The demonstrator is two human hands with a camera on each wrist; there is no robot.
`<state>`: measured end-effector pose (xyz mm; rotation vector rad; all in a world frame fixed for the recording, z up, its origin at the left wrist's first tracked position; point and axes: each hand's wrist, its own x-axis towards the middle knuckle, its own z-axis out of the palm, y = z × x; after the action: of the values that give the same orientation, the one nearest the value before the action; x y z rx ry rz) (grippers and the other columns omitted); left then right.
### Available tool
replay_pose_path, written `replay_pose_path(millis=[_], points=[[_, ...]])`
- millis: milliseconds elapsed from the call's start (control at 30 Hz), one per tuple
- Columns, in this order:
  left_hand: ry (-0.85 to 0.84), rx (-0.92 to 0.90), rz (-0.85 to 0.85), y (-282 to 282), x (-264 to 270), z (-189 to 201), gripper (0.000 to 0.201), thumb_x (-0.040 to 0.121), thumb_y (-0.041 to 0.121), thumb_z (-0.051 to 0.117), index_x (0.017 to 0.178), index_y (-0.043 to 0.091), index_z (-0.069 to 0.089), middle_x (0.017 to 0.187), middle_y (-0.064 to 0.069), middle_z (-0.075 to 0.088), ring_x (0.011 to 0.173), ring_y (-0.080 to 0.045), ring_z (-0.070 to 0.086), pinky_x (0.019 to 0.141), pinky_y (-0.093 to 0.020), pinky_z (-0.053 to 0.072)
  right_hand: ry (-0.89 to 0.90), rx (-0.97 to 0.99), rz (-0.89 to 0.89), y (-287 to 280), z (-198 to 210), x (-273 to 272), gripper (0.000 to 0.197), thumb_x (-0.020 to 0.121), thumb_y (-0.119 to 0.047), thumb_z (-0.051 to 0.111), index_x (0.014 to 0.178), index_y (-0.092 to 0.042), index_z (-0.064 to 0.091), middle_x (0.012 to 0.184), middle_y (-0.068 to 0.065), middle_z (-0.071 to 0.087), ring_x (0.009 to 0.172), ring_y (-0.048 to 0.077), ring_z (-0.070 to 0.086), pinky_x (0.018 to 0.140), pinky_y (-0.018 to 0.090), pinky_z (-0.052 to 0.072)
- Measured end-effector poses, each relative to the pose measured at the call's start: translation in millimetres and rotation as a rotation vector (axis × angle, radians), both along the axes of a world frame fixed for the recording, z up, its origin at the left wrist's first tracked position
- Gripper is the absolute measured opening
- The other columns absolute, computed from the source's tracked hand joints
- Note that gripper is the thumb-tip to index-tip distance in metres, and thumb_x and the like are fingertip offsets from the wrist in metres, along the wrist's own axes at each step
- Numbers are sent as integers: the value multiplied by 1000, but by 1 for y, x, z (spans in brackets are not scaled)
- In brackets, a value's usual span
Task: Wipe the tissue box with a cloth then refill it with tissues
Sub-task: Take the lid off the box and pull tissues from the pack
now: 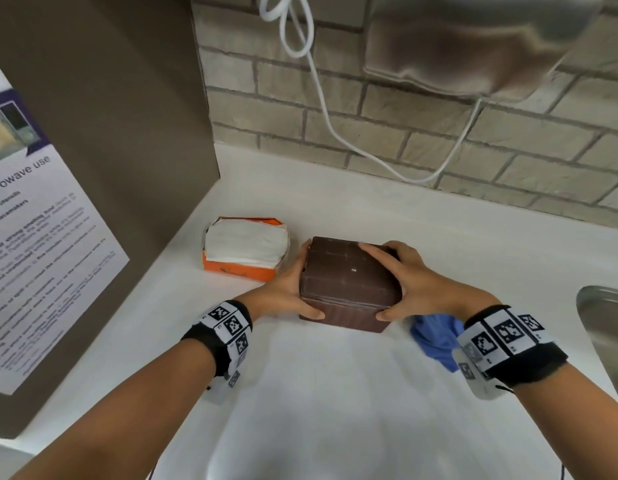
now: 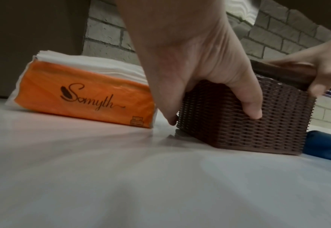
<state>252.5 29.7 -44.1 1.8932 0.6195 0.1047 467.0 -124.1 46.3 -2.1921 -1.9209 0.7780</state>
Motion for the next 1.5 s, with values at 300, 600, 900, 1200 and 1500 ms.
replay_pose_path(millis=[300,600,900,1200,1500], points=[[67,55,51,0,1,0,137,63,34,88,150,39,-17,161,14,-12,148,-6,-5,121,-31,10,1286,336,-521,-47,55,2,47,90,-13,44,135,-26,52,134,15,58,116,33,58,99,42,49],[-107,-9,153,-11,-7,5,129,67,25,88,140,60,-12,160,19,-2,149,-13,10,121,-41,21,1006,399,-837,-83,8,-90,79,71,-64,64,139,-55,26,123,-11,62,105,15,69,82,34,59],[-114,19,86,-7,-11,-1,106,77,17,81,153,38,10,152,22,12,139,7,9,118,-23,16,940,379,-1094,-37,-21,-56,21,98,-10,50,119,-7,52,94,15,66,74,22,69,66,28,57],[-132,36,95,-12,-11,-1,105,79,22,79,154,34,7,158,15,13,141,3,13,119,-29,20,1006,355,-1095,-43,-9,-41,24,93,-6,47,70,2,50,46,7,46,35,13,47,34,13,40],[-111,-11,91,-12,-10,4,105,79,21,78,154,35,5,160,5,18,145,-17,26,117,-42,31,704,-27,-616,-78,18,-26,49,98,6,35,112,-24,70,98,19,70,87,26,67,75,24,60]])
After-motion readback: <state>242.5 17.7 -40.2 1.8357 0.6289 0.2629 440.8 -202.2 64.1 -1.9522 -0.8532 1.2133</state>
